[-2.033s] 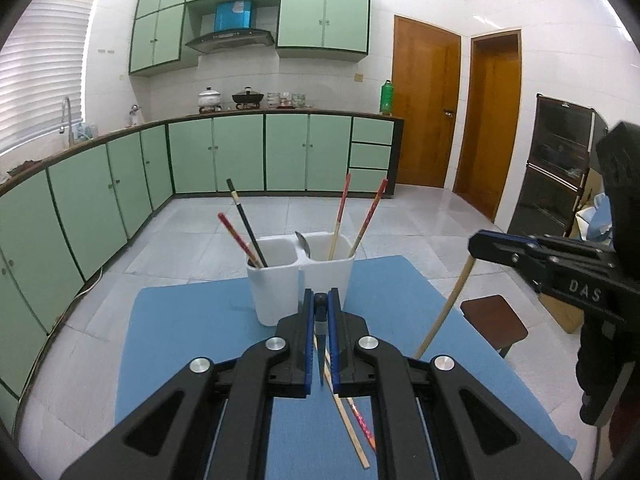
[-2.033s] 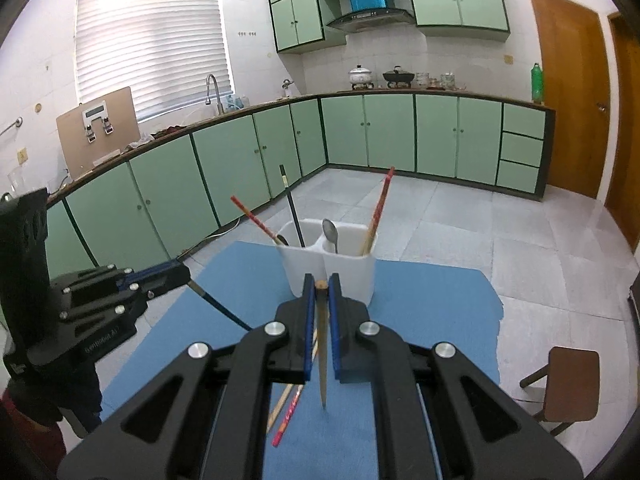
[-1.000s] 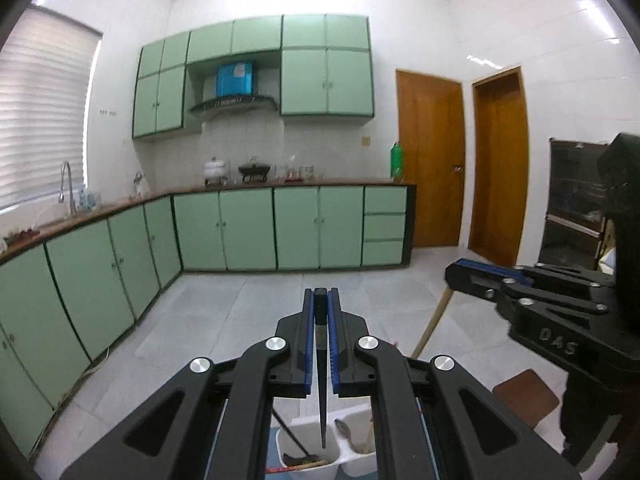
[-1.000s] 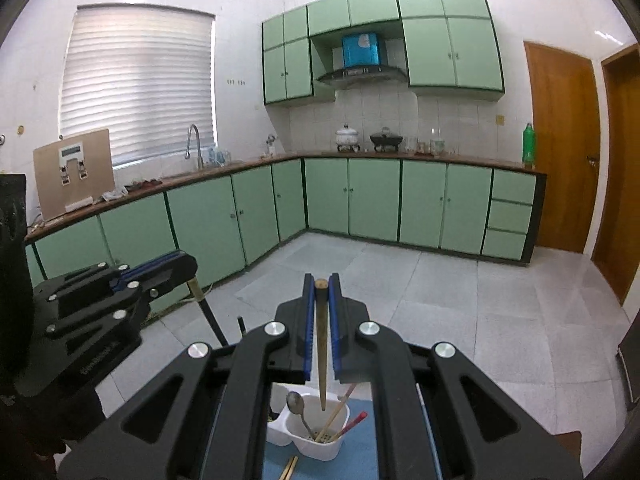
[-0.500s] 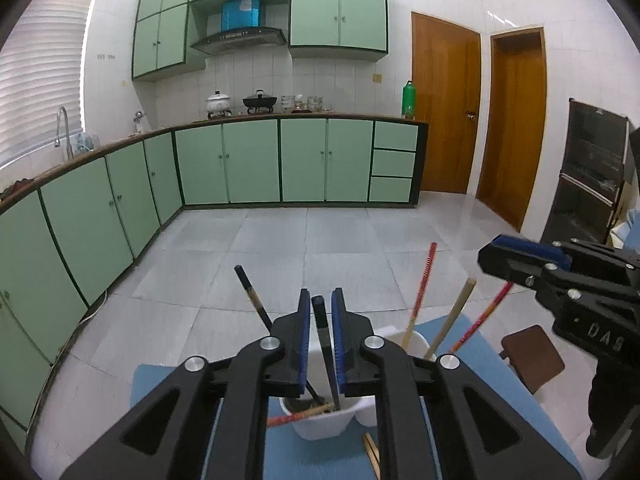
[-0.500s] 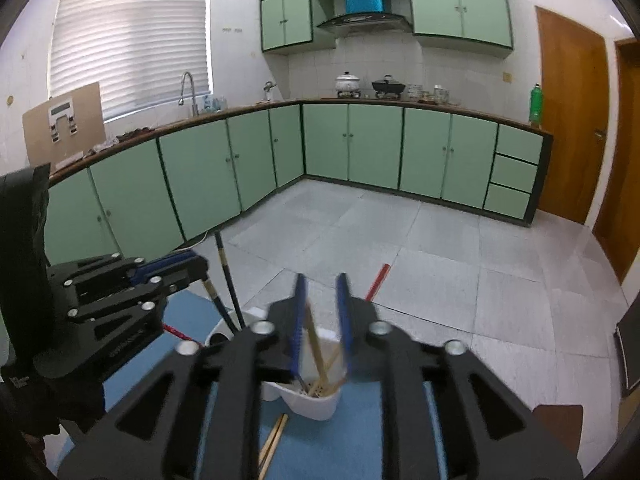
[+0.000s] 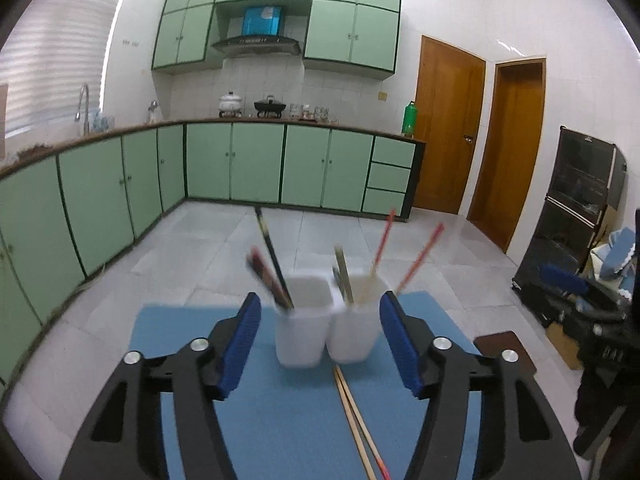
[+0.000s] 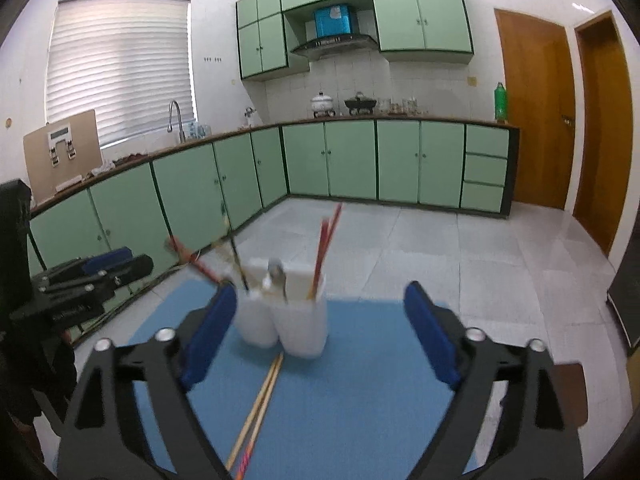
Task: Organize utensils
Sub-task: 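Open both tools and move them back over the last two chopsticks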
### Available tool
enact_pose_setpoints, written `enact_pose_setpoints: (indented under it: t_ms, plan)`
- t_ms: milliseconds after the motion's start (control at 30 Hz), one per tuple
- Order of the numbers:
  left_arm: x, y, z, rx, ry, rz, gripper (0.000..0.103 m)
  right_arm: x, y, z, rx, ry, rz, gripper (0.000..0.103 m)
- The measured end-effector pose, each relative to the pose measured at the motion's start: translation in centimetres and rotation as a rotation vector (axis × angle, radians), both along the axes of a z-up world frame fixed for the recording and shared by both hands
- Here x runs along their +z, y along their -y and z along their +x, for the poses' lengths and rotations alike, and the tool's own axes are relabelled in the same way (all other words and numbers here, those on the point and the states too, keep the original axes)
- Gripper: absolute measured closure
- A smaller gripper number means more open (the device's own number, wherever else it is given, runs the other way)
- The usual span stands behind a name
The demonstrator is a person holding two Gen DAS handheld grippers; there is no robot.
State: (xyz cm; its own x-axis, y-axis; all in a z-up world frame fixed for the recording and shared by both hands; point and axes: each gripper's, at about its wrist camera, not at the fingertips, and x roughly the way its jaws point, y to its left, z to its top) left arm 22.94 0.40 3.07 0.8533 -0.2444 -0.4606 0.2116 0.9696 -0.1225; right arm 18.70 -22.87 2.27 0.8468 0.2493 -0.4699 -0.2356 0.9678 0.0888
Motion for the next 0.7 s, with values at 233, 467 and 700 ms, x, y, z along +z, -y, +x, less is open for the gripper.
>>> enact_pose_setpoints:
  t_ms: [233,467,700]
  plan:
    - [-5.2,0.2,-4.2,0.029,-0.078,0.044,0.035,-5.7,-0.2,-4.1,-0.023,-0.093,0.015,0.014]
    - [-10.7,-0.2,-6.4,0.074,-0.188,0.096,0.035,-10.4,-1.0,-6.5,-0.046,-0.173,0.005,0.014]
    - [-14.0,-0.3,-7.7,0.108,-0.24,0.115,0.035,-13.5,-3.3,-7.7,-0.021,-0.228,-0.036,0.014]
